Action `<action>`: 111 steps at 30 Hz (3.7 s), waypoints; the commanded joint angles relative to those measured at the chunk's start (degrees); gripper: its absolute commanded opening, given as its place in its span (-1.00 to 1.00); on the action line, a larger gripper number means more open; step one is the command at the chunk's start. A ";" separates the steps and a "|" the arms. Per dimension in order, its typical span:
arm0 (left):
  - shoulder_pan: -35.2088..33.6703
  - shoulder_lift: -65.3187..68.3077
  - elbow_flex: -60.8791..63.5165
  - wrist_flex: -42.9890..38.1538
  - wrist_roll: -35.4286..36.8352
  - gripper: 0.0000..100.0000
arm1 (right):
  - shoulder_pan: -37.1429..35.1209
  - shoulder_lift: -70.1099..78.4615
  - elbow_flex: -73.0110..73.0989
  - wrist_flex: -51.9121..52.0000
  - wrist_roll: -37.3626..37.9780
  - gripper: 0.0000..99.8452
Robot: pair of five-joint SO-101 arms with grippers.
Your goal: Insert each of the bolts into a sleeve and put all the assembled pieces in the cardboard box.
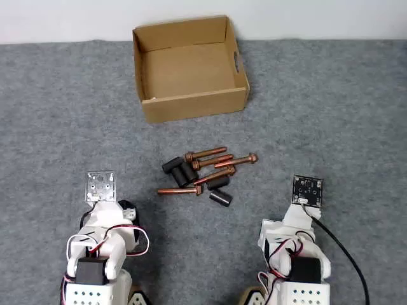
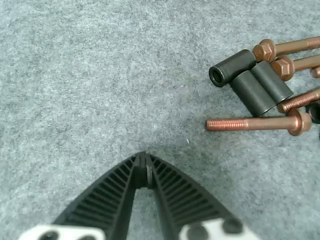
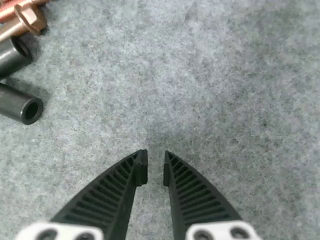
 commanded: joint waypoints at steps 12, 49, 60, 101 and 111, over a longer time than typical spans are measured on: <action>-0.09 0.09 -0.40 0.00 -0.26 -0.99 | 0.31 -0.40 1.05 0.13 -0.18 -0.88; -0.09 0.09 -0.40 0.00 -0.26 -0.99 | 0.31 -0.40 1.05 0.13 -0.18 -0.88; -0.09 0.09 -0.40 0.00 -0.26 -0.99 | -2.95 -0.40 1.05 0.13 -0.26 -0.88; -0.09 0.09 -0.40 0.00 -0.26 -0.99 | -4.70 6.37 -20.92 -2.24 3.43 -0.91; -0.09 0.09 -0.40 0.00 -0.26 -0.99 | -4.70 45.49 -45.71 -2.51 -5.98 -0.98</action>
